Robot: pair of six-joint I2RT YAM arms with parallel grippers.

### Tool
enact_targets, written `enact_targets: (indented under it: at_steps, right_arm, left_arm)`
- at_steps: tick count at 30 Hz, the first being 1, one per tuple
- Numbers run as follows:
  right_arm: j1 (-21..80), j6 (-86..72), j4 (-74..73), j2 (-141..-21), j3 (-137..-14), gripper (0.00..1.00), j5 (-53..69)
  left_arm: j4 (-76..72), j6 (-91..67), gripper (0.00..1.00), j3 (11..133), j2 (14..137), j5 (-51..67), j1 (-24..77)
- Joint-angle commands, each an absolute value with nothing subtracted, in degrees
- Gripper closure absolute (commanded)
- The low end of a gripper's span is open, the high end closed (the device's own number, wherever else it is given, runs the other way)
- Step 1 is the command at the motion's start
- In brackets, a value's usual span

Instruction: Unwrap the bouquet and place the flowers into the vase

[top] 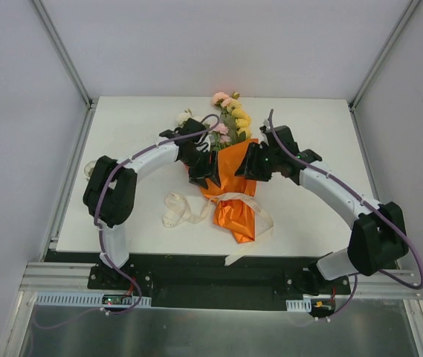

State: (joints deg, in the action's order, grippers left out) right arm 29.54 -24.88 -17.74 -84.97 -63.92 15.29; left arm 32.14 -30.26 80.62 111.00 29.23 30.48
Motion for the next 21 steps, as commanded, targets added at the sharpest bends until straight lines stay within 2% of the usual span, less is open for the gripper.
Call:
enact_targets:
  at_steps: [1, 5, 11, 15, 21]
  right_arm:
    - [27.07, -5.93, -31.72, -78.32, -61.45, 0.52, 16.44]
    - [25.49, 1.47, -35.77, -74.63, -58.19, 0.52, 15.82]
    - [22.94, -1.65, -35.07, -75.76, -57.22, 0.54, 18.99]
    - [20.75, -6.23, -33.67, -74.1, -56.34, 0.55, 20.47]
    - [20.21, -7.47, -33.13, -72.69, -54.58, 0.55, 23.02]
  left_arm:
    - [34.27, -23.74, 0.49, 85.86, 103.72, 27.42, 32.87]
    - [35.33, -19.09, 0.64, 89.55, 104.5, 24.36, 37.43]
    - [37.0, -13.2, 0.65, 94.39, 108.54, 13.91, 45.6]
    - [38.66, -10.64, 0.67, 96.59, 110.56, 0.29, 48.77]
    - [39.55, -8.61, 0.66, 99.05, 113.9, -4.13, 51.15]
